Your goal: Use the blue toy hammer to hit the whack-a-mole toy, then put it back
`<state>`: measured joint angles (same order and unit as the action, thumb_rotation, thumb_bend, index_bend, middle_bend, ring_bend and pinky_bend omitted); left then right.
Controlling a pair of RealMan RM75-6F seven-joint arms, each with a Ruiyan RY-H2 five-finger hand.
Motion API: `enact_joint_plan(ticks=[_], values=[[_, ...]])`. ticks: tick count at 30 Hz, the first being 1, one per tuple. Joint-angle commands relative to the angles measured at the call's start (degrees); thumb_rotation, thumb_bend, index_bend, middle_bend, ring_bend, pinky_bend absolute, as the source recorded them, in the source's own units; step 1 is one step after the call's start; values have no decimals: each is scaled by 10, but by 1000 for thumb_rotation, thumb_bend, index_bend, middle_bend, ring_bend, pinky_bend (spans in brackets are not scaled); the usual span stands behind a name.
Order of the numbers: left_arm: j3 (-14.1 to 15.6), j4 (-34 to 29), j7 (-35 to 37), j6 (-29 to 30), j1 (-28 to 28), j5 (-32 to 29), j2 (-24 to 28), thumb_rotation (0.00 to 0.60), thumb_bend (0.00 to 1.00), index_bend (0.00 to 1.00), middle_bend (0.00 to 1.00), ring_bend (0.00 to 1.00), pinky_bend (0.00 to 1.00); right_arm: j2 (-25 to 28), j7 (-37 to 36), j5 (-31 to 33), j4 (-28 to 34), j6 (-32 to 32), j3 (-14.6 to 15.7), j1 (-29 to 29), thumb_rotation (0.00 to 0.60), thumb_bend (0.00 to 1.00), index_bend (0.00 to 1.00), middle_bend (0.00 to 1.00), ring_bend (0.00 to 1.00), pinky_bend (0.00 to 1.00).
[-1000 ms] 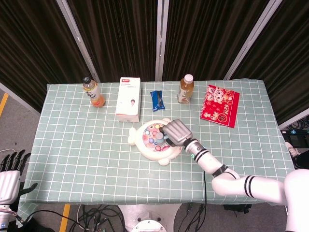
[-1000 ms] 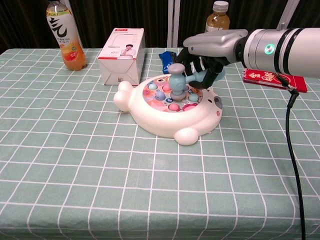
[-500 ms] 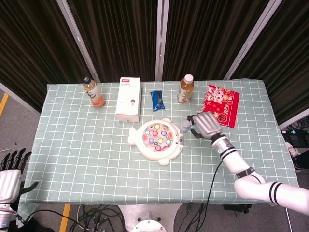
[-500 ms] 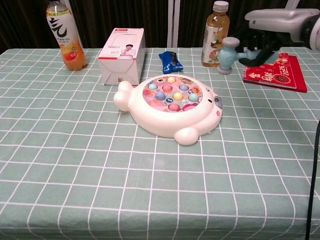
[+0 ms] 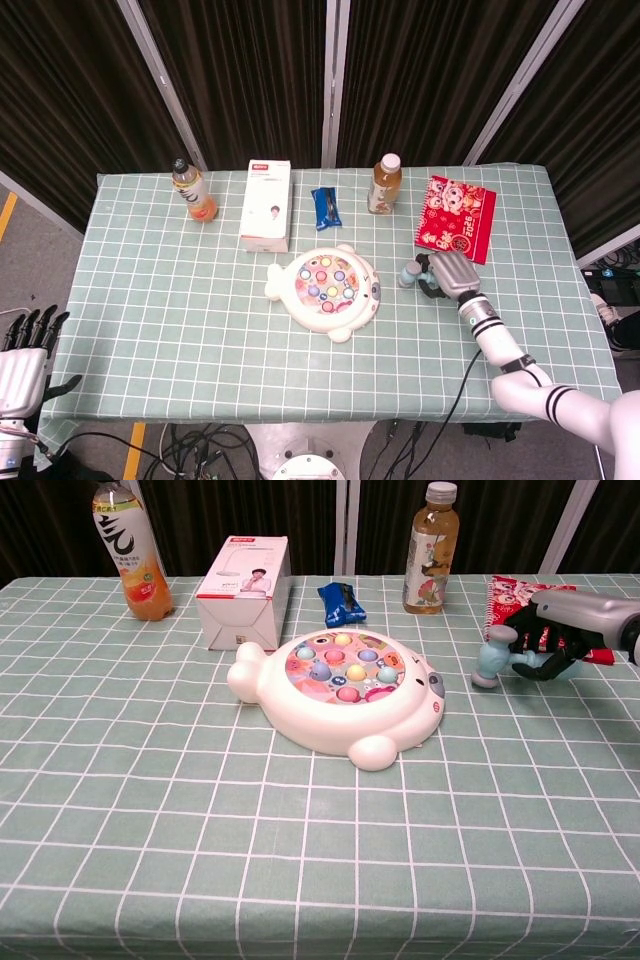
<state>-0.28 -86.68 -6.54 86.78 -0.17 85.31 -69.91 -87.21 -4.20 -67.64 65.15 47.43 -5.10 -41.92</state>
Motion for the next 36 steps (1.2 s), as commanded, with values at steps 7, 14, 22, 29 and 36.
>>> enact_joint_plan(ticks=[7, 14, 22, 29, 36], values=[[2, 1, 0, 2, -2, 0, -1, 600, 39, 105, 35, 0, 0, -9, -26, -28, -7, -3, -2, 11, 600, 225, 409, 386, 255, 365], [2, 2, 1, 0, -1, 0, -1, 600, 39, 105, 36, 0, 0, -5, -28, -33, 2, -4, -9, 16, 600, 222, 286, 314, 204, 317], [2, 1, 1, -1, -2, -2, 0, 600, 39, 105, 35, 0, 0, -5, -32, -32, -2, -14, -20, 13, 600, 222, 263, 295, 188, 296], [2, 1, 1, -1, -1, -2, 0, 600, 39, 105, 35, 0, 0, -3, -30, -30, -1, -10, -27, 18, 600, 221, 255, 295, 189, 296], [2, 1, 0, -2, 0, 0, -1, 600, 40, 105, 35, 0, 0, 10, -28, -31, 11, 3, -32, 28, 600, 222, 252, 294, 189, 295]])
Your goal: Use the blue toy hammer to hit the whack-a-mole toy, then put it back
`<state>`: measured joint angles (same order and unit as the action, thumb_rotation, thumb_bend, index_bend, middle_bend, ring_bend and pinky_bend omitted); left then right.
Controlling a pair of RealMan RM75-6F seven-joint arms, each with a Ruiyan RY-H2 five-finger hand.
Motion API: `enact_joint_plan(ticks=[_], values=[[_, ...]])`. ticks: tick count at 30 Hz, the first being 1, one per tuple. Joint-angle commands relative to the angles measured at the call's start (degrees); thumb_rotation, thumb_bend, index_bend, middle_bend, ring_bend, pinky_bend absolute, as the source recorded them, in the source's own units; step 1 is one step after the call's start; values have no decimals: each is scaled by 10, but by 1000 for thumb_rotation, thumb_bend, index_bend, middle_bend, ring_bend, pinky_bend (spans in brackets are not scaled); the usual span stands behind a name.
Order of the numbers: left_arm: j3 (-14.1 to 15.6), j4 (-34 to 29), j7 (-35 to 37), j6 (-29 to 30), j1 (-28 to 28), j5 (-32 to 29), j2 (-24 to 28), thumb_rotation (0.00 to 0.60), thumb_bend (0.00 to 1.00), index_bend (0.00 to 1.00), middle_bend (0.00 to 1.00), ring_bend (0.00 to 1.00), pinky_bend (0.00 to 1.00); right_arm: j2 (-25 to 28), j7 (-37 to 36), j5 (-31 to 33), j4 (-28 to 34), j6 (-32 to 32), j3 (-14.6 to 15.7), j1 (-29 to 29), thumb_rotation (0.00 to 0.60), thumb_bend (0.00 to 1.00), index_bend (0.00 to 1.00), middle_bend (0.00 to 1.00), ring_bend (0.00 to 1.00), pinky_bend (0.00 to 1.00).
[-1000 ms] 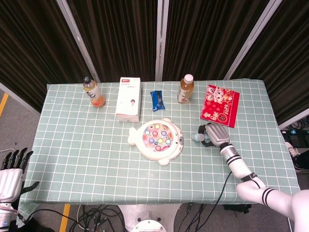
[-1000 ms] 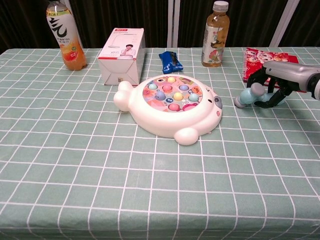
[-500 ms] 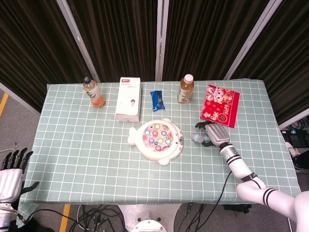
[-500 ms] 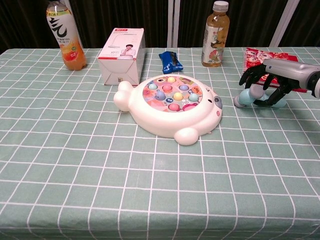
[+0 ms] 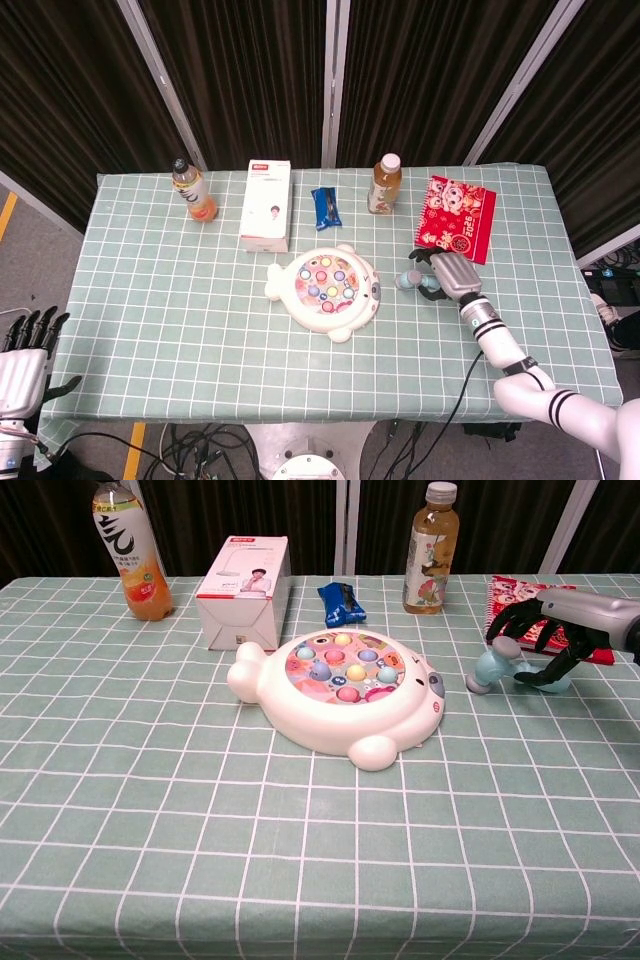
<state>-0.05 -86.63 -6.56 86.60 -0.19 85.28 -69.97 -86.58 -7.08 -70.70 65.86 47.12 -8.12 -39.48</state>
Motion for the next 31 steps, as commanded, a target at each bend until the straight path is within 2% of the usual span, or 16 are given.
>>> enact_joint_plan(ticks=[1, 5, 8, 18, 25, 31], values=[[0, 0, 0, 0, 0, 0, 0, 600, 39, 105, 35, 0, 0, 7, 2, -1, 7, 8, -1, 6, 600, 222, 251, 294, 189, 295], [0, -1, 0, 3, -1, 1, 1, 600, 39, 105, 35, 0, 0, 28, 2, -17, 35, 36, 4, 22, 600, 222, 249, 291, 189, 295], [0, -1, 1, 3, -2, -1, 1, 600, 40, 105, 36, 0, 0, 57, 1, -37, 73, 84, 12, 50, 600, 222, 247, 287, 189, 294], [-5, 3, 2, 5, 3, 3, -3, 600, 39, 105, 35, 0, 0, 164, 36, -92, 214, 306, 56, 201, 600, 224, 240, 277, 179, 266], [-12, 8, -7, 18, 4, 6, -11, 600, 39, 105, 35, 0, 0, 199, 26, -130, 256, 405, 86, 283, 600, 227, 74, 127, 25, 133], [-14, 7, -10, 24, 3, 8, -11, 600, 40, 105, 35, 0, 0, 207, 31, -149, 266, 428, 87, 305, 600, 227, 37, 77, 0, 79]])
